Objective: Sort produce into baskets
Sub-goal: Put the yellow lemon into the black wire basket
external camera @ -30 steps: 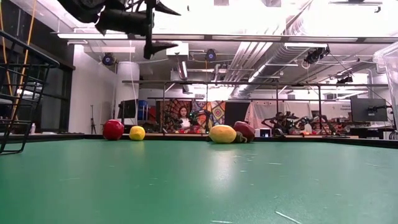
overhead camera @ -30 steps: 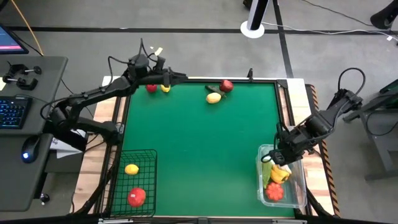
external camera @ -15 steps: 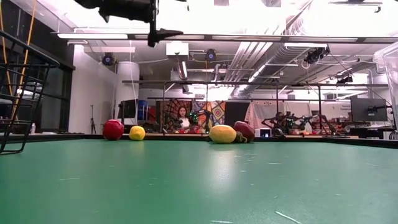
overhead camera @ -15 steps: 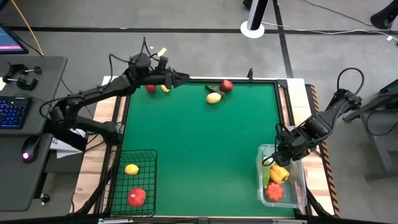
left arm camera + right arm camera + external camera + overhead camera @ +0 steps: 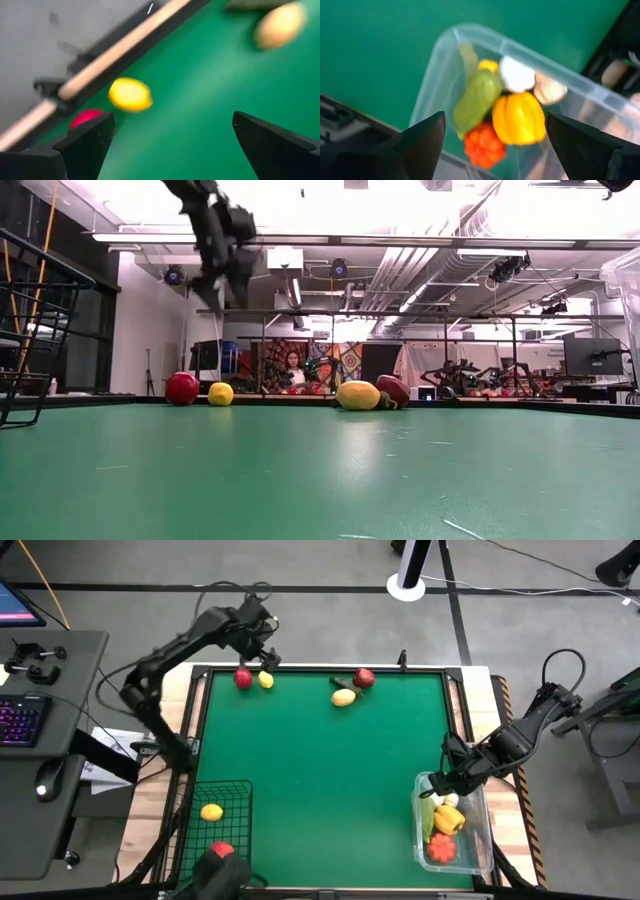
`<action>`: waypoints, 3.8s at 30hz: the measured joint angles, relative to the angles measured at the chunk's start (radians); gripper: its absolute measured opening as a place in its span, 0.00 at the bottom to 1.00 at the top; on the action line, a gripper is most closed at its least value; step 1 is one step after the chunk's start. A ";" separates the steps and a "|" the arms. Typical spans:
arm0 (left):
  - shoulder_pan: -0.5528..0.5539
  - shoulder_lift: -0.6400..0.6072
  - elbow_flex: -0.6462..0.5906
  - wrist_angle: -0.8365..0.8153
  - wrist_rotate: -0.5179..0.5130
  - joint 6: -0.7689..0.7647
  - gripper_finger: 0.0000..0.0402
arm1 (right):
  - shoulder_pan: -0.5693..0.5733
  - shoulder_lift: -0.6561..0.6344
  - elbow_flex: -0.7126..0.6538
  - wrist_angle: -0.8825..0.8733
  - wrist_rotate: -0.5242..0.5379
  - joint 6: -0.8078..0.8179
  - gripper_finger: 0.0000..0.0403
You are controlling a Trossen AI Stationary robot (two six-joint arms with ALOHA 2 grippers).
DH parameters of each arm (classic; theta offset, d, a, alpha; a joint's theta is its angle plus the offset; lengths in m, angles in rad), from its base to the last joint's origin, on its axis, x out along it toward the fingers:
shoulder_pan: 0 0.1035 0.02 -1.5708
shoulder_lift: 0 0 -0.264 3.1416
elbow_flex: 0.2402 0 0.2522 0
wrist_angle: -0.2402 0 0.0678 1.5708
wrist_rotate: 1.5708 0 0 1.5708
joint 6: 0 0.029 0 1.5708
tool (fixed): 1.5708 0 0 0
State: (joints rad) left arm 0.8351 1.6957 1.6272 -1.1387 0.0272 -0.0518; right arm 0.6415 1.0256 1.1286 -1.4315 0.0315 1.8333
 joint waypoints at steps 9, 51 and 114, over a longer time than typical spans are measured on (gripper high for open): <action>-0.018 0.164 0.022 -0.027 -0.068 -0.026 0.97 | 0.000 0.000 0.000 0.000 0.100 0.008 0.83; -0.197 0.583 0.478 -0.317 -0.427 -0.110 0.97 | 0.000 0.001 0.000 -0.001 0.326 -0.063 0.83; -0.297 0.233 -0.637 0.981 -1.166 -0.845 0.00 | 0.000 0.001 0.000 0.049 0.317 -0.102 0.83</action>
State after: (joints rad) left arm 0.5384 1.9291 0.9905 -0.1575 -1.1383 -0.8965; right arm 0.6411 1.0264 1.1286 -1.3830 0.3485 1.7309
